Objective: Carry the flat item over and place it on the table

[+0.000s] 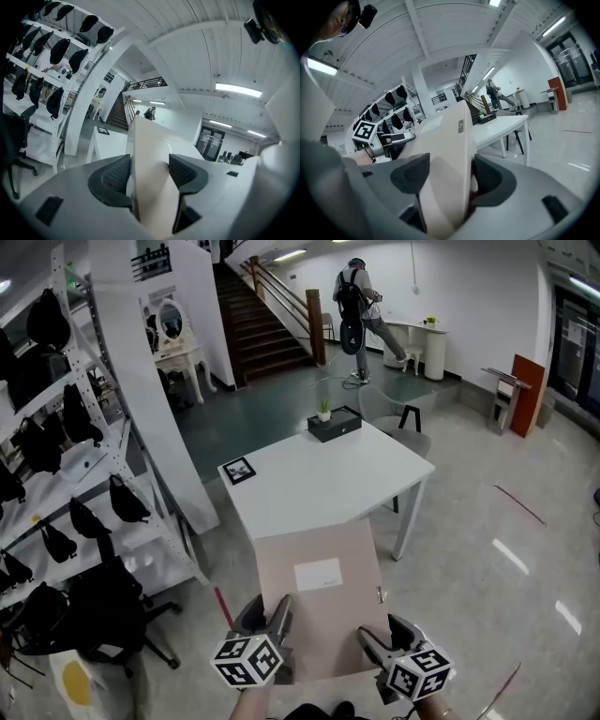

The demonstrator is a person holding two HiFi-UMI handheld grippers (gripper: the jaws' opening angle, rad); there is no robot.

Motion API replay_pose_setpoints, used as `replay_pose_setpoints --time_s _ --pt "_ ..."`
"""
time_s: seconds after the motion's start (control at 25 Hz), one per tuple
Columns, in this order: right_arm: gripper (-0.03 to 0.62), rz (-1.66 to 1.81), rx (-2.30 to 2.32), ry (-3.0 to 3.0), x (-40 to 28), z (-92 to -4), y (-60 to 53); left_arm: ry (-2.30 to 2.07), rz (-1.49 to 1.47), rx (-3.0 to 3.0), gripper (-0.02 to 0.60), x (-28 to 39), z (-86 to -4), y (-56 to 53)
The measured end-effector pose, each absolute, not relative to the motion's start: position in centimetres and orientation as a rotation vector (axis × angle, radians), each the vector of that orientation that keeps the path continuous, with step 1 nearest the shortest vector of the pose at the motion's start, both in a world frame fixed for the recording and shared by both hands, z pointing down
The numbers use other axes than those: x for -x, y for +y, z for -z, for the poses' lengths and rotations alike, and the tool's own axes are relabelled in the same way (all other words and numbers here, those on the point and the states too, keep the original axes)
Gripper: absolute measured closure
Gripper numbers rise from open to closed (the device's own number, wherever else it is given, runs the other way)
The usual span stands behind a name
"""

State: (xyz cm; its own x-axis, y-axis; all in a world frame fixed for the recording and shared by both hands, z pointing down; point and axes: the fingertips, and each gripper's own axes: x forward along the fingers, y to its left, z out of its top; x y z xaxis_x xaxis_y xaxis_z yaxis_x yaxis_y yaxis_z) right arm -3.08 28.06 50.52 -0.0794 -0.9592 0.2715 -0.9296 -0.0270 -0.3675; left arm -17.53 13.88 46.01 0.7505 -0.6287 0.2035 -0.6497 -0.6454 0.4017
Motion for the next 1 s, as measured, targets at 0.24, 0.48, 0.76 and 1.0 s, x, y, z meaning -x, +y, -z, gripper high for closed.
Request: replay_pose_setpoints --time_s 0.24,0.48,0.76,1.0 --pt "0.306 0.723 2.072 2.157 2.3 -50.6 27.6 -0.990 -0.073 -2.487 0.325 16.9 -46.0 13.5" --pt "0.306 0.747 2.067 2.160 1.1 -51.1 26.0 -0.993 -0.096 -2.488 0.324 15.3 -46.3 11.7" --pt "0.307 0.752 2.086 2.139 -2.0 -51.6 19.9 -0.969 -0.095 -2.491 0.325 12.0 -47.0 5.4" --pt "0.306 0.753 2.104 2.120 -5.0 -52.2 12.3 -0.952 -0.092 -2.495 0.325 9.0 -47.4 -2.3"
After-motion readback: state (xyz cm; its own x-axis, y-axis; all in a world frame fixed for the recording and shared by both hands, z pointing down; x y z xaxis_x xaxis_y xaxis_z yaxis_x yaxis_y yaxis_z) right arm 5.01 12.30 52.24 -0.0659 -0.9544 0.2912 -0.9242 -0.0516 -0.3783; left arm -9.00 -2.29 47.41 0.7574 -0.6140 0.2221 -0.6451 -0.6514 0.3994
